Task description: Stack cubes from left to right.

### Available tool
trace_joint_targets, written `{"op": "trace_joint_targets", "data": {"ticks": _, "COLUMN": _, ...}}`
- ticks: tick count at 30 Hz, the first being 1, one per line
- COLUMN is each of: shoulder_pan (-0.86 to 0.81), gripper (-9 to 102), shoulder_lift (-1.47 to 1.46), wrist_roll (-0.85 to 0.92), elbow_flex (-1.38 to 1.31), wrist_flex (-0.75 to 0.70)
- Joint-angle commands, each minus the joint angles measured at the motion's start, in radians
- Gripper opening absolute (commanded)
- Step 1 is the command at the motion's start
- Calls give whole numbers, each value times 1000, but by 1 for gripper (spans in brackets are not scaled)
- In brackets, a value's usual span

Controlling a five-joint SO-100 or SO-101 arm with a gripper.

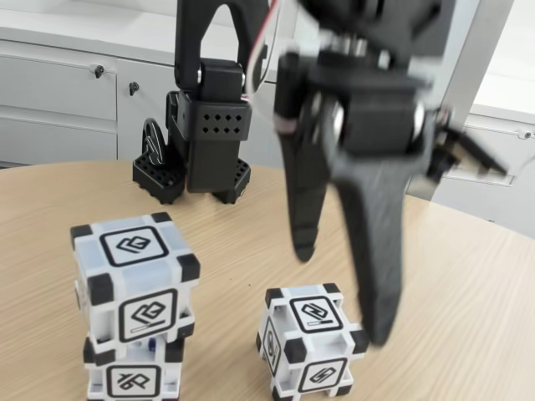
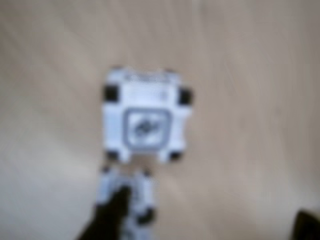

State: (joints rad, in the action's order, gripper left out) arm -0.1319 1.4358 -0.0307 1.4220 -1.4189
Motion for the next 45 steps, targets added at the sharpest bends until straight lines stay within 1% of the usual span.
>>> {"op": "trace_joint_targets", "data": {"ticks": 1, "shoulder_pan": 12, "gripper": 34, "shoulder_lift": -17, "wrist_roll": -21, "elbow_flex": -6, "wrist_flex": 9}}
{"op": "trace_joint_targets", "data": {"ticks": 13, "shoulder_pan": 107, "gripper": 35, "shoulder_lift": -20, "wrist_roll": -77, "elbow_flex": -3, "wrist_flex": 9}}
{"op": "trace_joint_targets", "data": {"ticks": 21, "shoulder_pan": 100, "gripper": 34, "shoulder_lift": -20, "wrist_roll": -112, "elbow_flex": -2, "wrist_flex": -6}}
{"op": "trace_joint_targets", "data": {"ticks": 25, "shoulder_pan": 91, "gripper": 33, "shoulder_lift": -20, "wrist_roll": -98, "elbow_flex": 2, "wrist_flex": -6}}
{"op": "trace_joint_targets", "data": {"ticks": 32, "shoulder_pan": 92, "gripper": 33, "shoulder_lift": -3, "wrist_roll": -87, "elbow_flex": 98, "wrist_flex": 9}}
{"op": "trace_joint_targets", "data": {"ticks": 36, "shoulder_pan": 91, "gripper": 33, "shoulder_lift": -3, "wrist_roll": -91, "elbow_flex": 98, "wrist_flex": 9}}
{"op": "trace_joint_targets", "data": {"ticks": 45, "shoulder_pan": 89, "gripper": 33, "shoulder_lift": -21, "wrist_roll": -32, "elbow_flex": 101, "wrist_flex": 14}}
